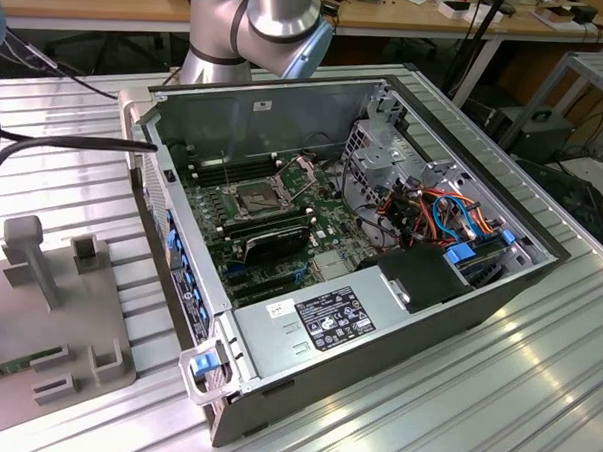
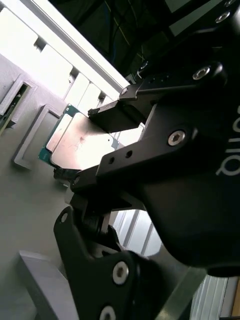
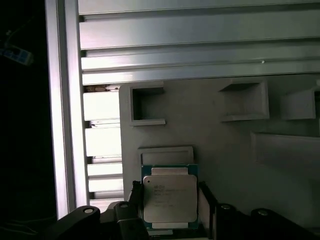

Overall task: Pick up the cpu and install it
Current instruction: 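Pick up the cpu and move it towards the insertion slot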

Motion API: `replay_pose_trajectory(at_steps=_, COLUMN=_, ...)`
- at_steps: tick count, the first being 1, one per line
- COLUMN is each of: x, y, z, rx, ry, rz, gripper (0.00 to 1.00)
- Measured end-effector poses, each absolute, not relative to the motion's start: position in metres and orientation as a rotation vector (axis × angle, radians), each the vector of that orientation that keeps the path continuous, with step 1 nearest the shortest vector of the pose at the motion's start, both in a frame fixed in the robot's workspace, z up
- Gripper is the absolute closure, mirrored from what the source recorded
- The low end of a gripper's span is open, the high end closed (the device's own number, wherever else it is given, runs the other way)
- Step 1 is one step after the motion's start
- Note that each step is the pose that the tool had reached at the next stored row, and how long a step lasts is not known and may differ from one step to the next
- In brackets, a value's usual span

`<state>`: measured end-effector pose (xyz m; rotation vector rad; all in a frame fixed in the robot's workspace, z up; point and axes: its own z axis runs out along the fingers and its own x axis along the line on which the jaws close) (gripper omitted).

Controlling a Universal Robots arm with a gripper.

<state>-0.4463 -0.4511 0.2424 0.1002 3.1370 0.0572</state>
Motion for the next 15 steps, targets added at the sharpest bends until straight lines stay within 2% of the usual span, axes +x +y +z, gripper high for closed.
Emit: replay_pose_trajectory(at_steps=15, x=-0.446, y=-0.451, z=0.291, rx=0.101, ry=3.137, rz=0.057, gripper=0.46)
